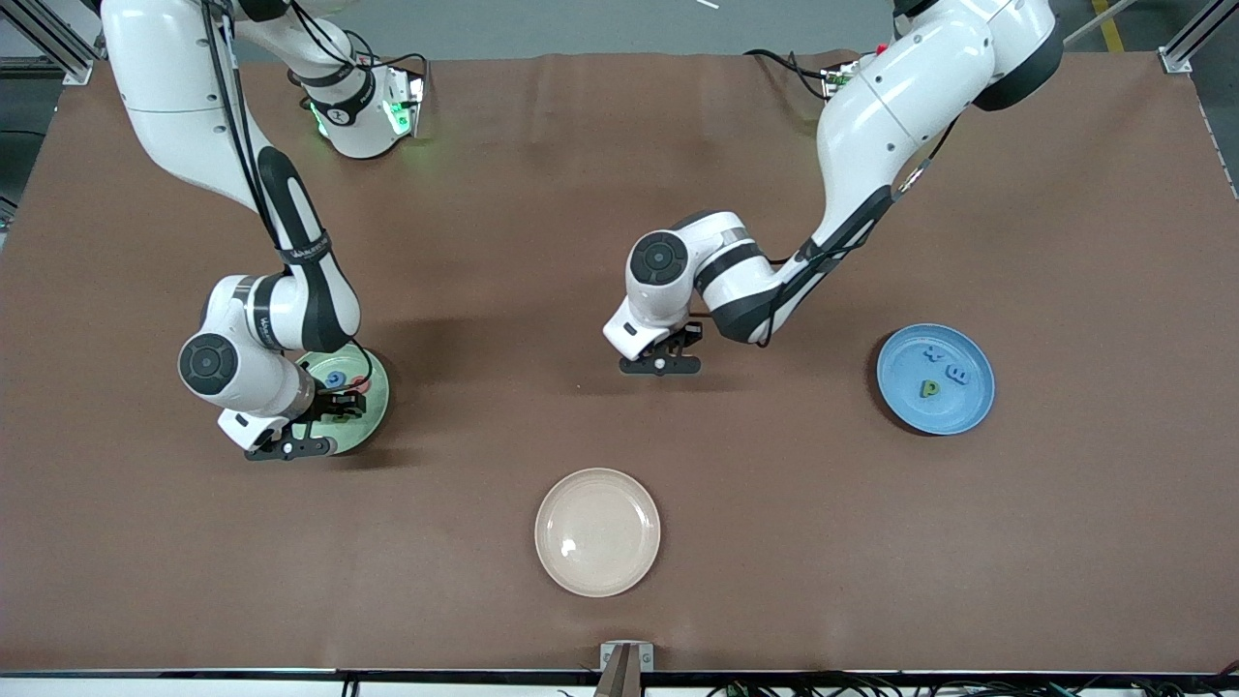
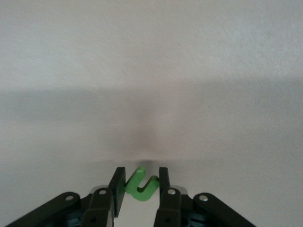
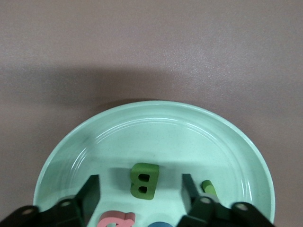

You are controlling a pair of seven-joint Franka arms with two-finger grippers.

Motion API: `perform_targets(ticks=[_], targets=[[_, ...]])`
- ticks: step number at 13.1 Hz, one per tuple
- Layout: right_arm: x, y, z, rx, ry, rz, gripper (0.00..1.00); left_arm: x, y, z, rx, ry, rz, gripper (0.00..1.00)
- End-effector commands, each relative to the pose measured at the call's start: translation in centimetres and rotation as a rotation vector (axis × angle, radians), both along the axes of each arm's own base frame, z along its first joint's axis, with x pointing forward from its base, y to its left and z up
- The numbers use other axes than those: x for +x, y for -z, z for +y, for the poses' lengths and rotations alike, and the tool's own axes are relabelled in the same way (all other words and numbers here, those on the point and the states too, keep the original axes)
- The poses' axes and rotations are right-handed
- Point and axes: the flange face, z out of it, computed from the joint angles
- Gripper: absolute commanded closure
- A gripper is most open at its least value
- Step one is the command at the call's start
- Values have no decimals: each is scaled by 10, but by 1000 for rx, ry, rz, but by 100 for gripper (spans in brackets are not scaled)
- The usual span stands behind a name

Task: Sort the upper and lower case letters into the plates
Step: 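Place the B on the green plate while the left gripper carries u to blue plate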

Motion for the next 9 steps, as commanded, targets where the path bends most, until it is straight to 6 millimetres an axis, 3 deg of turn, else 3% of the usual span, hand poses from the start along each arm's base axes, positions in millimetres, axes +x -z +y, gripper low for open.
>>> perform_targets(ticks=[1,3,5,7,9], targets=[[-1,-9,-2,2,-13,7,0,21,-48,36,9,2,22,91],[0,-19,0,9,-14,33,0,40,-78,86,-15,27,55,91],[-4,-30,-1,17,-8,85,0,49,-103,149,-48,53,64,91],[-5,-57,0,32,6,114,0,46,-109,210,-32,102,71,91],[-1,-64,20,22,59,108,0,44,-102,269,0,127,76,91]])
